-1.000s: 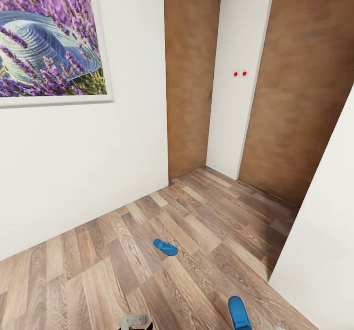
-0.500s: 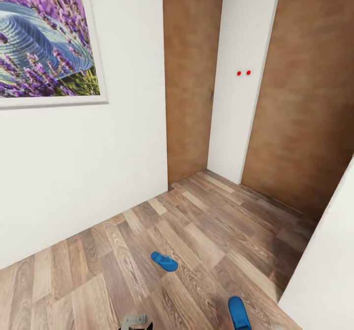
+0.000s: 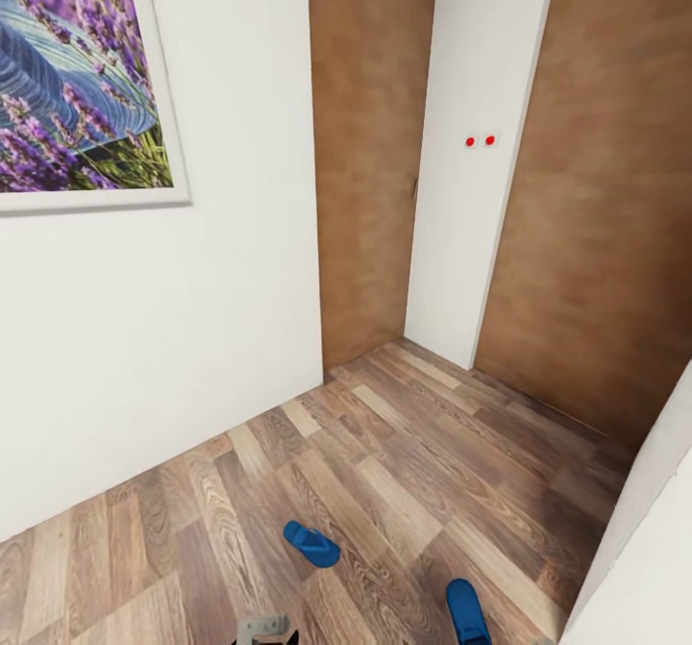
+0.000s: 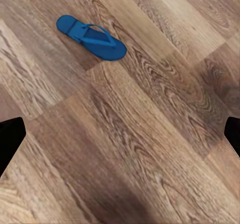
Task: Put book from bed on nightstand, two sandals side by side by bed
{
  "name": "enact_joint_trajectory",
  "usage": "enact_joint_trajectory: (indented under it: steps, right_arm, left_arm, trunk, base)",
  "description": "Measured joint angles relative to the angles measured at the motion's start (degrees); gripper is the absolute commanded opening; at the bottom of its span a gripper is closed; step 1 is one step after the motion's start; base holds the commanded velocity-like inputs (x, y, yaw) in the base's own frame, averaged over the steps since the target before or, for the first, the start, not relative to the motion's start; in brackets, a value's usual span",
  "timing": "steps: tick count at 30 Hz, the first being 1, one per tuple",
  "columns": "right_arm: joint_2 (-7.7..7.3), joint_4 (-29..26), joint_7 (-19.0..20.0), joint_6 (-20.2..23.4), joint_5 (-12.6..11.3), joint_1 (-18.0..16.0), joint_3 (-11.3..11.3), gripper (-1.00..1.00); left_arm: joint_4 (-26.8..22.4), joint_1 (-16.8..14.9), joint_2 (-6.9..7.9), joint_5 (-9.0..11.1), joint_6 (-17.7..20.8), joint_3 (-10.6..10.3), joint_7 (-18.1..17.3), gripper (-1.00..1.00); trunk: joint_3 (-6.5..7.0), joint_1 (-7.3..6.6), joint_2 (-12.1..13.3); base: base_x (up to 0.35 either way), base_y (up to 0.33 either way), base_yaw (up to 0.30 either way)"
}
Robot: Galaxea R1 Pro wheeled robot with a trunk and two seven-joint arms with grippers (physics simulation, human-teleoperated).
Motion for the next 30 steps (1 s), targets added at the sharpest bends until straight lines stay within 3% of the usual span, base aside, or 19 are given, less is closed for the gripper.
enact_joint_trajectory:
  steps: [9, 30]
  right_arm:
    - [0.0, 0.0, 0.0, 0.0, 0.0, 0.0, -0.1, -1.0]
    - [0.0, 0.0, 0.0, 0.0, 0.0, 0.0, 0.0, -1.0]
  left_arm:
    - [0.0, 0.0, 0.0, 0.0, 0.0, 0.0, 0.0, 1.0]
    - [0.0, 0.0, 0.0, 0.0, 0.0, 0.0, 0.0, 1.0]
  trunk:
    - [0.0, 0.01, 0.0]
    - [0.0, 0.0, 0.0]
  base:
    - [0.082, -0.008, 0.0]
    - [0.303, 0.0, 0.0]
